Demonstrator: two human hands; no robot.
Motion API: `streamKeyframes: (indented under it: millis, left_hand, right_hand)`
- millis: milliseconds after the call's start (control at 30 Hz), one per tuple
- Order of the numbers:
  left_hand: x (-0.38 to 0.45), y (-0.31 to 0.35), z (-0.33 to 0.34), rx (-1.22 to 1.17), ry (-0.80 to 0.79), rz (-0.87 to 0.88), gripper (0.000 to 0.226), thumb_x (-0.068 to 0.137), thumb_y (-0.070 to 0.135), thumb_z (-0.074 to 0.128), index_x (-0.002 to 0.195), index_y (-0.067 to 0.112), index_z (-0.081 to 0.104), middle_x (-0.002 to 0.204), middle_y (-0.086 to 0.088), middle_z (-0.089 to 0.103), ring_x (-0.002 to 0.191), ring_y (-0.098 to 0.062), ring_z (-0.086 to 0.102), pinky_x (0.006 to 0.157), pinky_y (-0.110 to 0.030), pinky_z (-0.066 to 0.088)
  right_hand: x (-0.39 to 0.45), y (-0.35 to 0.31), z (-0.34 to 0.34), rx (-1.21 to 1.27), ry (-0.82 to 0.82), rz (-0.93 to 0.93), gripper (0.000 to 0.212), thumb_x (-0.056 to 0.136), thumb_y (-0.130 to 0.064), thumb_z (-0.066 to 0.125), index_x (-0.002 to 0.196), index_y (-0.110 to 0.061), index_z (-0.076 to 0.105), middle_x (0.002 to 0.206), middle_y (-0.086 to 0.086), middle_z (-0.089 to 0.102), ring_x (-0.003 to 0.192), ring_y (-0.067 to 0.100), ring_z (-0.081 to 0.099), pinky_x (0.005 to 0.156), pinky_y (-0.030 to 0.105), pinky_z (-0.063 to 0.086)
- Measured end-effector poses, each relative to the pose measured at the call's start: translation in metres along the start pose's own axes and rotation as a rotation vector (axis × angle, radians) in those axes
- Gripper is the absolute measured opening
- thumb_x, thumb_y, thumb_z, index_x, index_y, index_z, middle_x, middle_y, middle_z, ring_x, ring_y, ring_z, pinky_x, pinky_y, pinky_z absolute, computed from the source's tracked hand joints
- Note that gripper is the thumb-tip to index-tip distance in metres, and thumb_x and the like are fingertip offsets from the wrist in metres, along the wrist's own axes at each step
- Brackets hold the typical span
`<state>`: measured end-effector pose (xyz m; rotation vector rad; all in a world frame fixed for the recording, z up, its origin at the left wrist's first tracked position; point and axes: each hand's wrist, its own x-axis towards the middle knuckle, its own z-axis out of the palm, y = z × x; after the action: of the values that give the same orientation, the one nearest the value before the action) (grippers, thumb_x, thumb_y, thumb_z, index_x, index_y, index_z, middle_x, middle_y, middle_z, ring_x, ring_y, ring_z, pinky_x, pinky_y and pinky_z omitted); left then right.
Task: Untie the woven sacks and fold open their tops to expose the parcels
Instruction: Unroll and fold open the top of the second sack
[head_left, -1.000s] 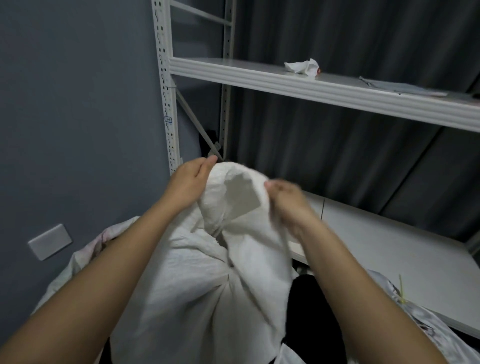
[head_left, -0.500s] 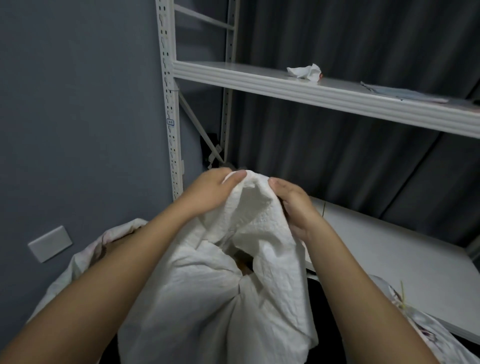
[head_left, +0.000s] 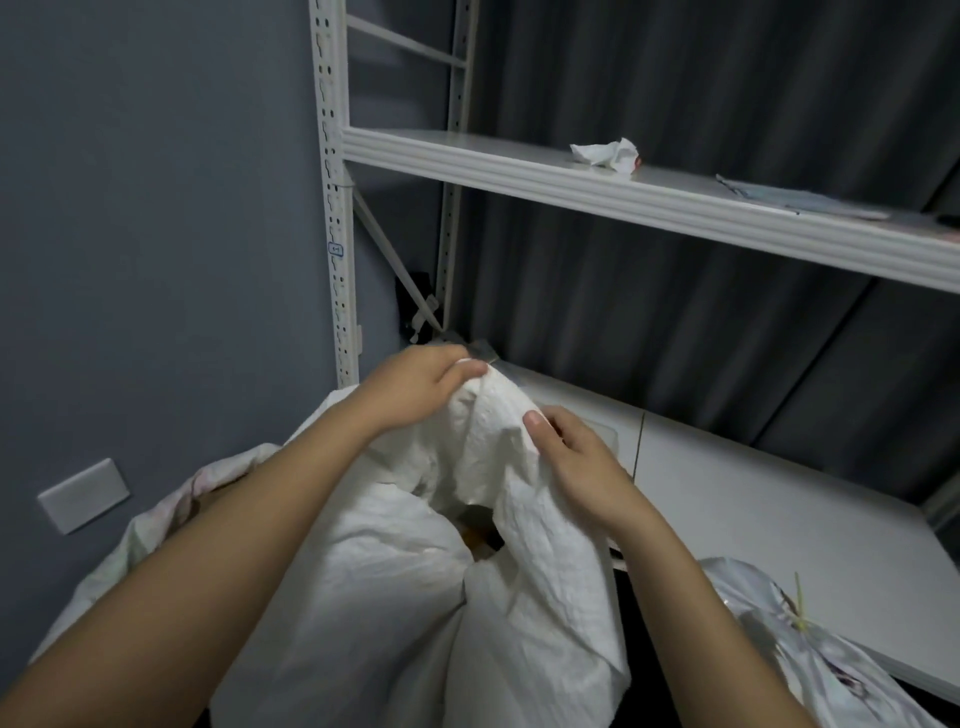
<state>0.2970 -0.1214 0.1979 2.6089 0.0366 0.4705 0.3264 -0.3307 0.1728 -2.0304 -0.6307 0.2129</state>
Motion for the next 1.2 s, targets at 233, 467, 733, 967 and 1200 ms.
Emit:
streamKeyframes:
  millis: [233, 467, 733, 967, 1200]
  left_hand:
    - [-0.007, 0.016, 0.023, 0.172, -0.05, 0.272, 0.056, 0.087, 0.066, 0.028, 0.123, 0.029, 0.048, 0.118, 0.008, 0.046, 0.122, -0.014, 0.034, 0.113, -0.037, 0.012]
    - [0.026, -0.002, 0.018, 0.178, 0.04, 0.183, 0.024, 0.096, 0.044, 0.043, 0.096, 0.023, 0.054, 0.096, 0.007, 0.047, 0.106, -0.02, 0.042, 0.103, -0.035, 0.021]
    - [0.026, 0.04, 0.004, -0.122, 0.261, -0.178, 0.04, 0.093, 0.048, 0.049, 0.091, 0.01, 0.061, 0.094, -0.004, 0.065, 0.09, -0.021, 0.06, 0.082, -0.039, 0.049]
    - [0.03, 0.038, 0.001, -0.526, 0.122, -0.395, 0.019, 0.086, 0.02, 0.063, 0.07, 0.018, 0.052, 0.068, -0.001, 0.06, 0.079, -0.022, 0.065, 0.081, -0.042, 0.057]
    - [0.048, 0.043, 0.009, -0.514, 0.102, -0.373, 0.024, 0.086, 0.03, 0.066, 0.08, 0.007, 0.063, 0.069, -0.003, 0.063, 0.074, -0.019, 0.066, 0.071, -0.033, 0.056]
  right_hand:
    - [0.01, -0.005, 0.006, 0.867, -0.113, 0.35, 0.04, 0.097, -0.036, 0.05, 0.118, -0.004, 0.062, 0.112, 0.022, 0.068, 0.108, 0.037, 0.063, 0.099, 0.048, 0.047]
    - [-0.012, 0.008, -0.012, 0.188, -0.058, 0.15, 0.028, 0.099, -0.032, 0.049, 0.092, -0.014, 0.069, 0.082, -0.007, 0.067, 0.081, 0.012, 0.06, 0.072, 0.025, 0.044]
    - [0.067, -0.028, -0.003, 0.892, 0.03, 0.349, 0.023, 0.094, -0.013, 0.057, 0.111, 0.002, 0.064, 0.1, 0.019, 0.069, 0.09, 0.029, 0.067, 0.084, 0.042, 0.055]
    - [0.072, -0.036, 0.002, 0.599, 0.24, 0.062, 0.02, 0.088, -0.012, 0.066, 0.108, -0.015, 0.062, 0.097, 0.005, 0.07, 0.087, 0.017, 0.068, 0.072, 0.023, 0.055]
    - [0.043, -0.021, 0.028, 0.091, 0.23, -0.081, 0.014, 0.09, -0.024, 0.059, 0.083, -0.018, 0.071, 0.07, 0.001, 0.066, 0.06, 0.013, 0.057, 0.058, 0.026, 0.045]
